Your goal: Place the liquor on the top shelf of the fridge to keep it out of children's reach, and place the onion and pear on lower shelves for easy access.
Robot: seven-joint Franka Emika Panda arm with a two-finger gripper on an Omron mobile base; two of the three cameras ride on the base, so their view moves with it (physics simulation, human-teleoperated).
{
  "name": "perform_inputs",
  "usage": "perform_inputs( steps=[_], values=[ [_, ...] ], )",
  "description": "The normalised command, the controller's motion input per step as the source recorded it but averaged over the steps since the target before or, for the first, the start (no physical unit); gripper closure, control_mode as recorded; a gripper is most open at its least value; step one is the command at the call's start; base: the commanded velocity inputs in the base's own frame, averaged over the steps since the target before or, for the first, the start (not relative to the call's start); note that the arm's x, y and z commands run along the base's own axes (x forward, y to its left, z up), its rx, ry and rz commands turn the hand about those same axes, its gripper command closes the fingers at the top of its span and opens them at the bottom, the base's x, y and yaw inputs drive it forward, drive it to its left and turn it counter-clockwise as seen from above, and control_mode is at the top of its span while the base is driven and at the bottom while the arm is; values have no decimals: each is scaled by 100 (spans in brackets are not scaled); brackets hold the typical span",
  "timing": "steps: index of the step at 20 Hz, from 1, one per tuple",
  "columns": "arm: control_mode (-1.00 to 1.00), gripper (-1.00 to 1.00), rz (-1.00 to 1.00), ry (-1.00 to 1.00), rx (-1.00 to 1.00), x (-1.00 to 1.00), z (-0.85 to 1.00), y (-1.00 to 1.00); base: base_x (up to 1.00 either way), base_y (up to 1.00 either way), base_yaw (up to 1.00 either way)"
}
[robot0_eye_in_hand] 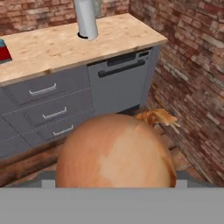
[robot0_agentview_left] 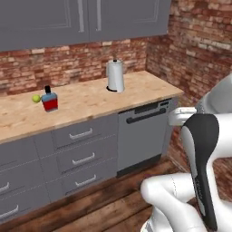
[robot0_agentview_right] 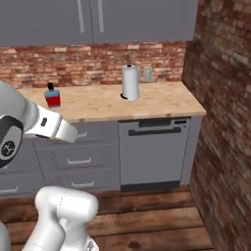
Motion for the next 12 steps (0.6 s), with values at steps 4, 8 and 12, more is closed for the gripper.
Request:
perform_inputs(
  steps=[4,8,12],
  values=[
    [100,100,0,0,0,0,0,0,-74,79,22],
    [100,100,0,0,0,0,0,0,-8,100,47],
    [100,100,0,0,0,0,0,0,0,100,64]
  ],
)
